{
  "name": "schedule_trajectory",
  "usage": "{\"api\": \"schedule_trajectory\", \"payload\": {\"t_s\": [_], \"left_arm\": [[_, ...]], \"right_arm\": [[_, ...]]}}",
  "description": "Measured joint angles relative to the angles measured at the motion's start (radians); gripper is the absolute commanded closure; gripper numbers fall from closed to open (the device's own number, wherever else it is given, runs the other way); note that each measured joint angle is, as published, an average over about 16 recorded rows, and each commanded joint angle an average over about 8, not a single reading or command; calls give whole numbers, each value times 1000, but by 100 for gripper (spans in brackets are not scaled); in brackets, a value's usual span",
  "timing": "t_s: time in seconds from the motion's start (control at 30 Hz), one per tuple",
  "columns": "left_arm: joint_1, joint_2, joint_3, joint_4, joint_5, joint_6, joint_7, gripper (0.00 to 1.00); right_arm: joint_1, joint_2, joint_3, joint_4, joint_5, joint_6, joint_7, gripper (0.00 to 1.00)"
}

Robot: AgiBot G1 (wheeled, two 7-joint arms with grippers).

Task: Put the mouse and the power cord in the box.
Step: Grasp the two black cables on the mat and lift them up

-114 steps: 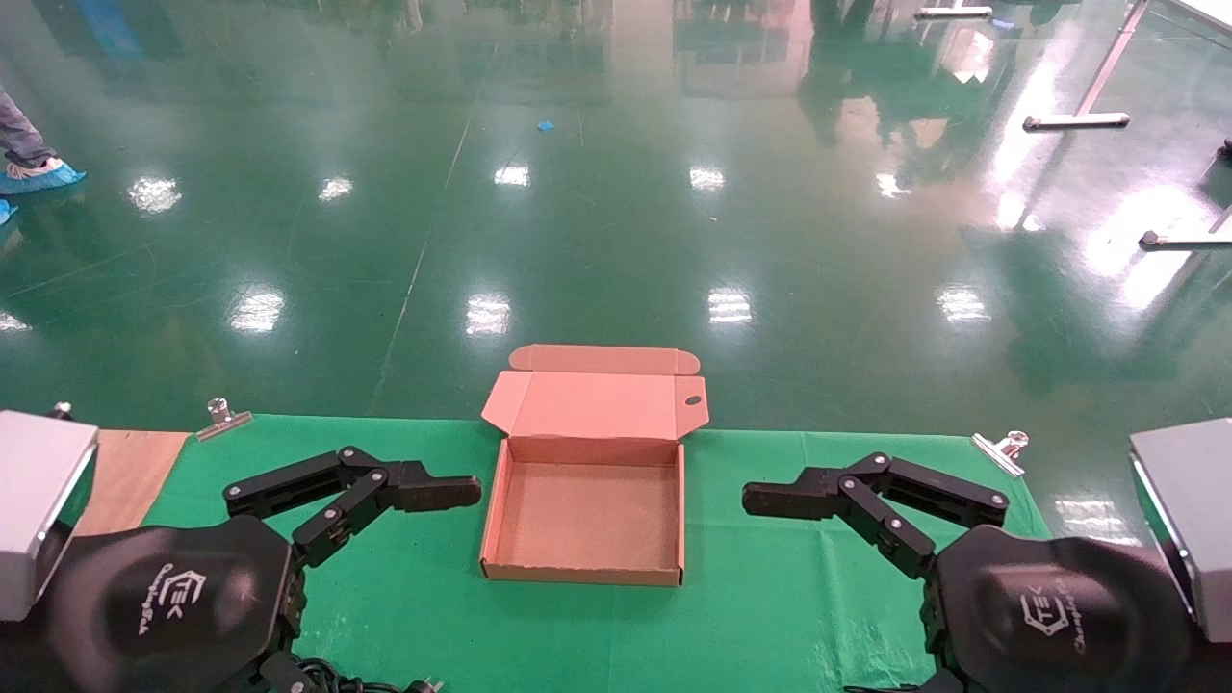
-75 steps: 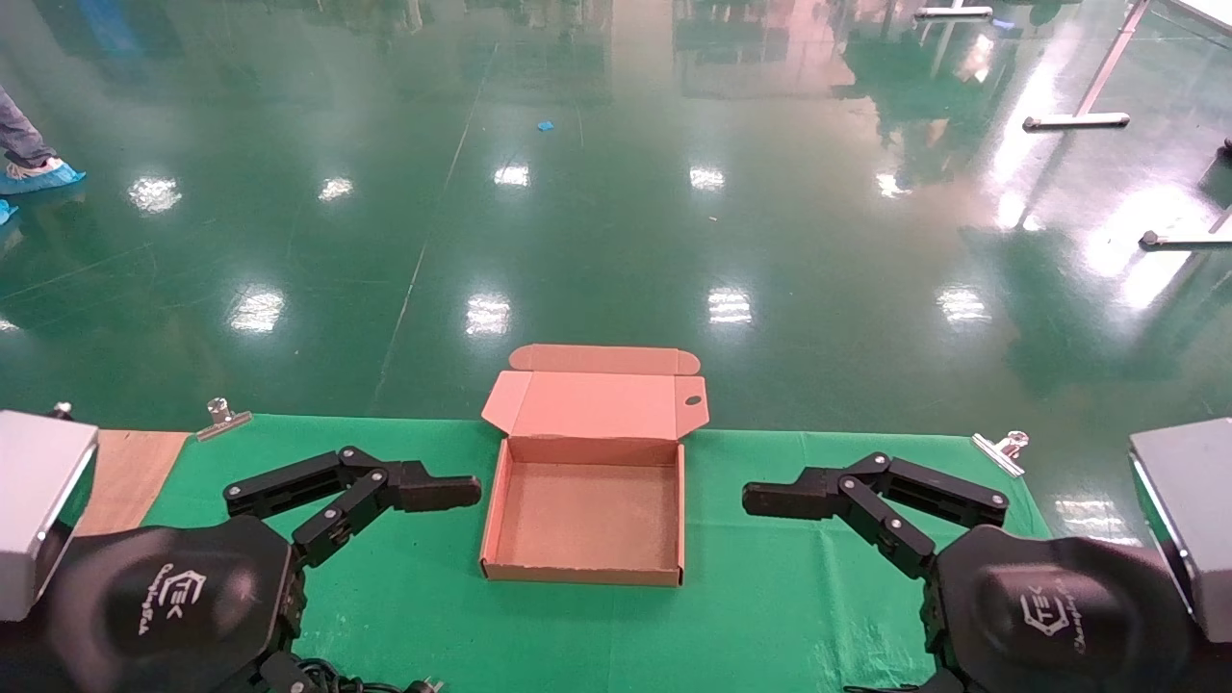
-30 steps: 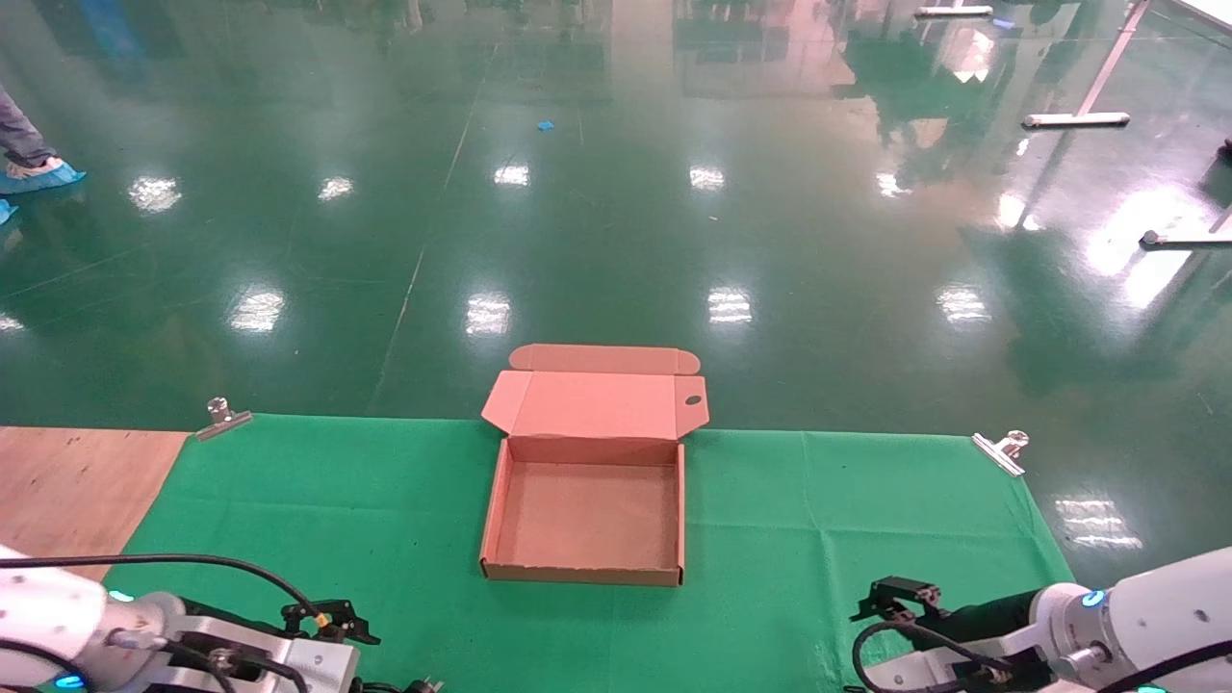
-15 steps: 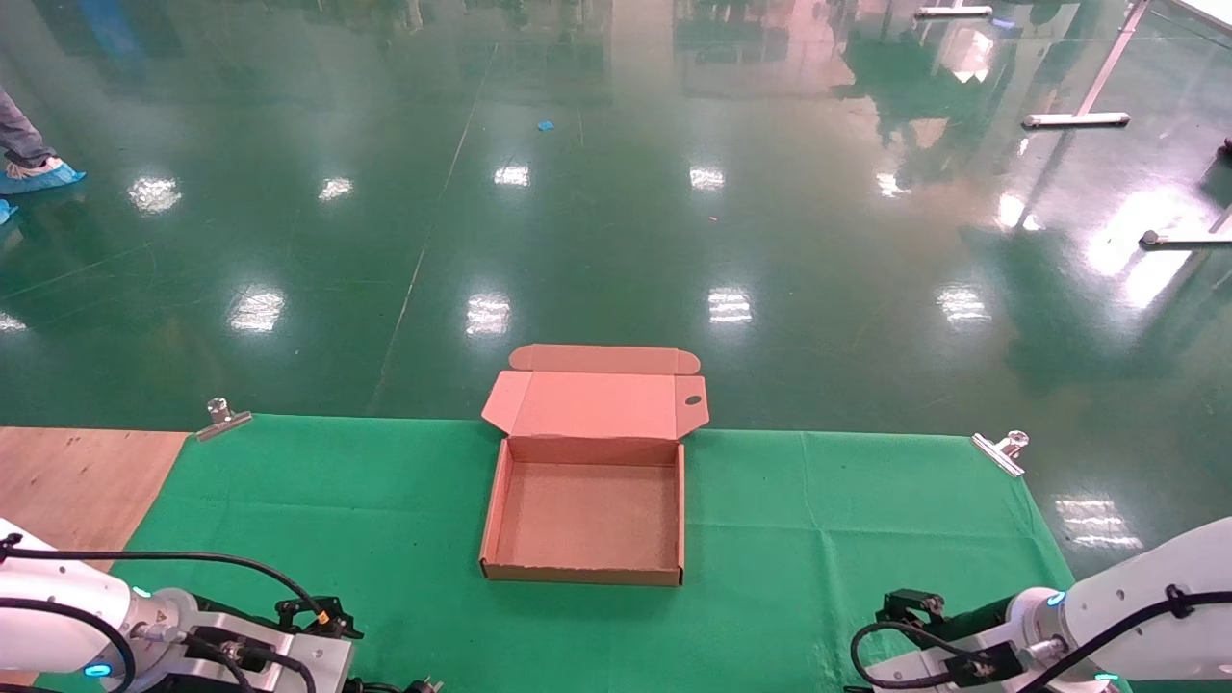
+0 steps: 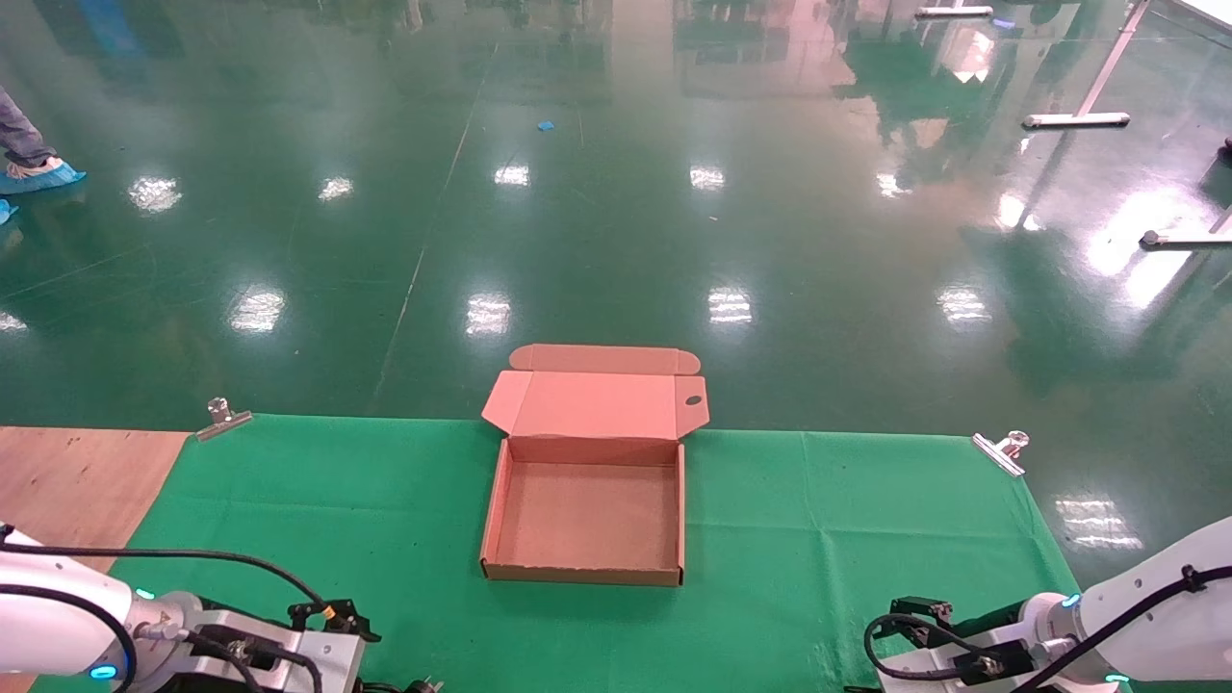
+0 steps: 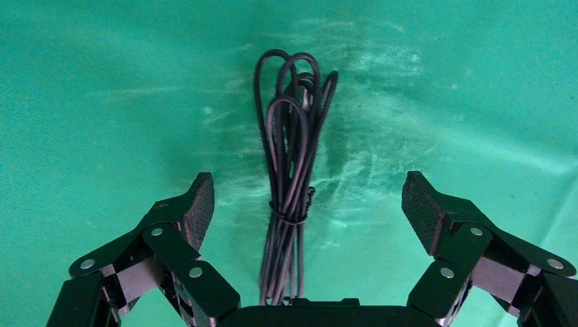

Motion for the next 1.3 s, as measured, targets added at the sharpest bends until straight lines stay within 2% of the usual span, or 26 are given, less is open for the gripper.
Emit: {"api": "schedule_trajectory", "payload": {"t_s": [0.1, 0.13, 0.63, 1.3], "left_arm": [[-6, 2, 0, 19, 1, -2, 14, 88], [-8, 3, 1, 25, 2, -3, 18, 100], [-29, 26, 13, 84, 23, -26, 60, 100], [-38, 43, 16, 108, 25, -20, 86, 100]], "right_arm": [[6, -4, 3, -27, 9, -3, -21, 94], [8, -6, 3, -34, 11, -5, -27, 100], [36, -22, -1, -101, 12, -19, -93, 100], [61, -31, -5, -119, 10, -43, -113, 100]]}}
